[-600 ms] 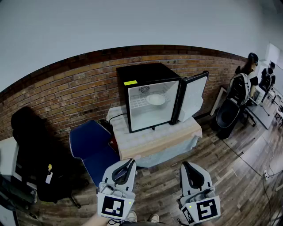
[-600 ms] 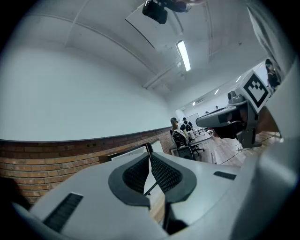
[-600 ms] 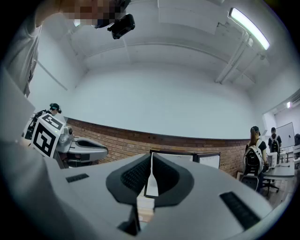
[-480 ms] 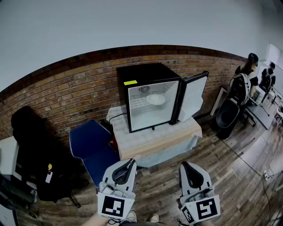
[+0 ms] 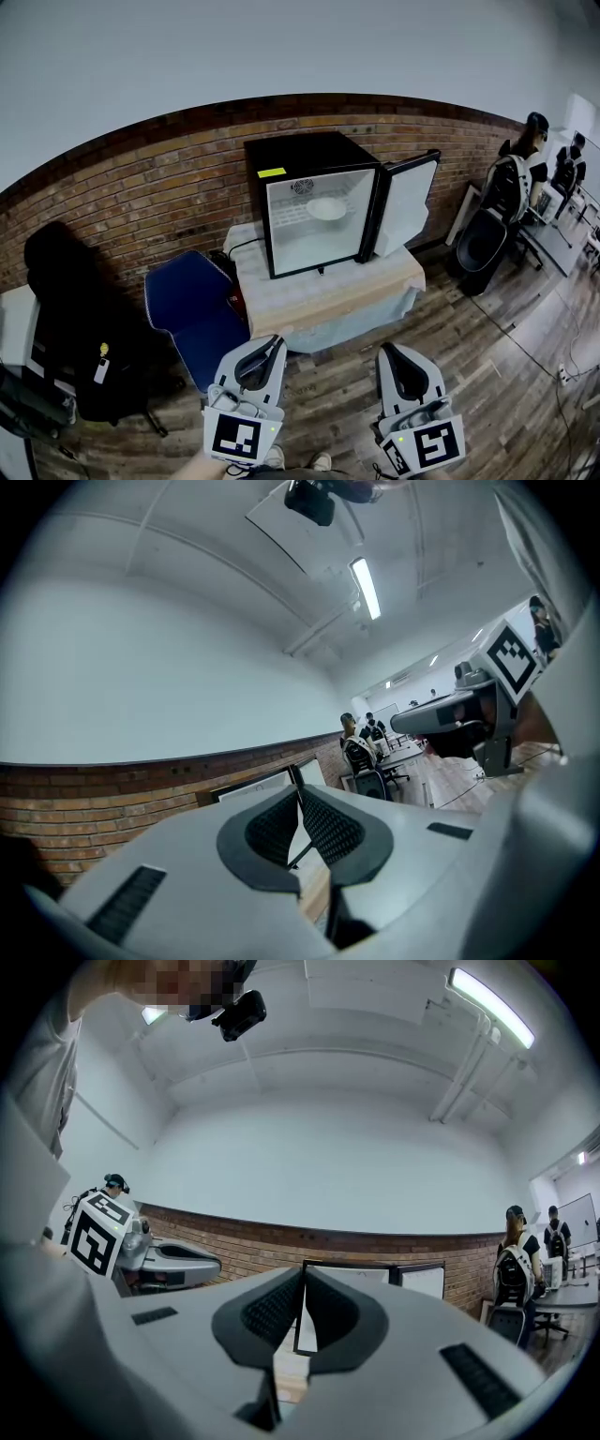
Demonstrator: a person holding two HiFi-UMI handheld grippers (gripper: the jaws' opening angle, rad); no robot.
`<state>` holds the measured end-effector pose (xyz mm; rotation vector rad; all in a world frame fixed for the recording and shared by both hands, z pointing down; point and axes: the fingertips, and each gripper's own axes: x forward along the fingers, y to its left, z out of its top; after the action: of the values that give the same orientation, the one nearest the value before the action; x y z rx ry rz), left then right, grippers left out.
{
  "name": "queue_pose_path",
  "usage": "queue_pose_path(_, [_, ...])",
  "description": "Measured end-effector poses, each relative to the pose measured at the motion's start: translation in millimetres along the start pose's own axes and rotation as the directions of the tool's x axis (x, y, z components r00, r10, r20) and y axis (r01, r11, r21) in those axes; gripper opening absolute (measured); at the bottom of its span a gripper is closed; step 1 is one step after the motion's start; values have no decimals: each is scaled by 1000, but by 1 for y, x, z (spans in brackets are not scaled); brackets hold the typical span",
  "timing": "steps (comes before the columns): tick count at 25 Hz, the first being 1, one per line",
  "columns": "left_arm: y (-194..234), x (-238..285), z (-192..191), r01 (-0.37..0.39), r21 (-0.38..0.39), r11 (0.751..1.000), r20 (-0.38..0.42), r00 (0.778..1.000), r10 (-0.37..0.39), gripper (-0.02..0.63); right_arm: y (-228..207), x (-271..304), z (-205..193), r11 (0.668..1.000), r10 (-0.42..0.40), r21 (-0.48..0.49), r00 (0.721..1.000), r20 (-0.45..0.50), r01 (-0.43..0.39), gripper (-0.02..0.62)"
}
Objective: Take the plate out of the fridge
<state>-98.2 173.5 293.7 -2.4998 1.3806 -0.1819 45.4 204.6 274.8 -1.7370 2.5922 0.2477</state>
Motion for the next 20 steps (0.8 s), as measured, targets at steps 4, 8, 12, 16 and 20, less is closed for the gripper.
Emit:
queue_pose_path(4, [-8, 2, 3, -11, 13, 1000, -8, 1000, 12, 29, -5, -5, -2, 1000, 16, -3, 1000, 1, -16, 32])
queue_pose_path(8, [-18, 5, 5, -30, 28, 999, -19, 999, 30, 28, -15, -9, -9, 1000, 29, 13, 1000, -4, -29, 32])
queue_pose_path(12, [-30, 8, 6, -49, 14, 999, -31, 998, 50, 29, -22, -16, -13, 998, 56, 16, 998, -5, -56, 32])
queue_pose_path(16, [-42, 13, 7, -49, 5, 999, -31, 998, 49, 29, -28, -24, -16, 998, 68, 15, 998, 2, -68, 32])
queue_pose_path(20, [-49, 18, 10, -46, 4, 999, -24, 999, 46, 29, -34, -28, -19, 997, 72, 22, 997, -3, -72, 32])
